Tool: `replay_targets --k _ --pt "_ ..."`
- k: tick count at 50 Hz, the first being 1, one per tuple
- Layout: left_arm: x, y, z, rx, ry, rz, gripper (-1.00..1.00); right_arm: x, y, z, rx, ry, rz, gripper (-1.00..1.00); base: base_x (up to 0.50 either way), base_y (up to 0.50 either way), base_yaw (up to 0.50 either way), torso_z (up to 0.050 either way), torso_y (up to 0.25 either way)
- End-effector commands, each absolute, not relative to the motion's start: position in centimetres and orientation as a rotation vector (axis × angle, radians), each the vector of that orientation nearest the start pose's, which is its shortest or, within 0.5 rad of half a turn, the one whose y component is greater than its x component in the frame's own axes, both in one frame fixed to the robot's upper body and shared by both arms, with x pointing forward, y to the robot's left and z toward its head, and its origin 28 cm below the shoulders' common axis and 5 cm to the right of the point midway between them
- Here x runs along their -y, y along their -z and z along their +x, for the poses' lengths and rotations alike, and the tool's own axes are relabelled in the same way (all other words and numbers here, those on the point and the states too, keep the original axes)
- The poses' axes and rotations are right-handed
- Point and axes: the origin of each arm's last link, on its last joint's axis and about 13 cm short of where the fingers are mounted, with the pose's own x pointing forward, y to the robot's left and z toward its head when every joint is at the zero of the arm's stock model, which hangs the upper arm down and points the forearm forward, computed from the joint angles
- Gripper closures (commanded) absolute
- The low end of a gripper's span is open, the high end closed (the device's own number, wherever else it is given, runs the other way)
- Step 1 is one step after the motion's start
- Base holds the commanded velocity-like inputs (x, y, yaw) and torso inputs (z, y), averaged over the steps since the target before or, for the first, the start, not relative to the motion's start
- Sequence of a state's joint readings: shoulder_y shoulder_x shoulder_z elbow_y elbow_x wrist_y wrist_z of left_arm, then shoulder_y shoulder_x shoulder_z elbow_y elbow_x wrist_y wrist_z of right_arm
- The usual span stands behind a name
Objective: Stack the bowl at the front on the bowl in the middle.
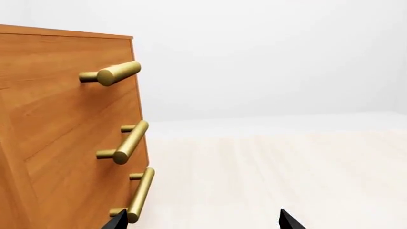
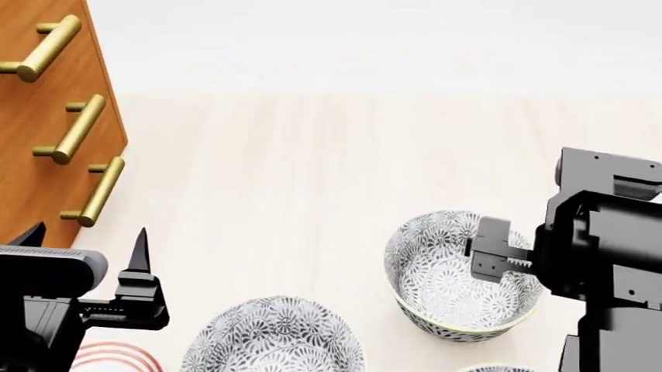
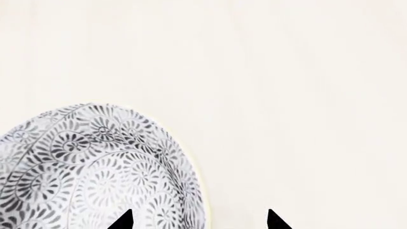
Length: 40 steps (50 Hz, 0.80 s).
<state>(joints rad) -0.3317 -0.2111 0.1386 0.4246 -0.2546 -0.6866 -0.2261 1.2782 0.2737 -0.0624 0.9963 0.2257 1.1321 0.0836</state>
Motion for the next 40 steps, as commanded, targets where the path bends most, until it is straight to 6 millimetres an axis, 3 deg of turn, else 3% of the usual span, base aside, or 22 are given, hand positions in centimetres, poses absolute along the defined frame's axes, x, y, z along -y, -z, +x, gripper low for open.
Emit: replay_targets --k 1,21,34,35,40 --pt "-21.2 -13.0 25.3 0.034 0.007 0.046 -1.0 18.8 -17.1 38.0 -0.862 0.204 0.108 -1.0 0.0 0.0 0.0 0.0 0.0" --pt "-21.3 -13.2 25.1 0.034 0.003 0.048 -1.0 18.4 -15.0 38.1 -0.915 0.198 0.095 -1.0 0.0 0.0 0.0 0.0 0.0" --pt "-21.4 -13.3 25.1 0.034 0.002 0.053 -1.0 18.2 -15.0 38.2 -0.905 0.201 0.078 -1.0 0.0 0.0 0.0 0.0 0.0" --pt "-21.4 -13.3 25.2 0.034 0.002 0.054 -1.0 18.2 -15.1 38.3 -0.898 0.205 0.071 1.0 0.0 0.0 0.0 0.0 0.0" --pt "-21.4 -13.3 25.2 0.034 0.002 0.054 -1.0 18.2 -15.0 38.3 -0.897 0.204 0.069 1.0 0.0 0.0 0.0 0.0 0.0"
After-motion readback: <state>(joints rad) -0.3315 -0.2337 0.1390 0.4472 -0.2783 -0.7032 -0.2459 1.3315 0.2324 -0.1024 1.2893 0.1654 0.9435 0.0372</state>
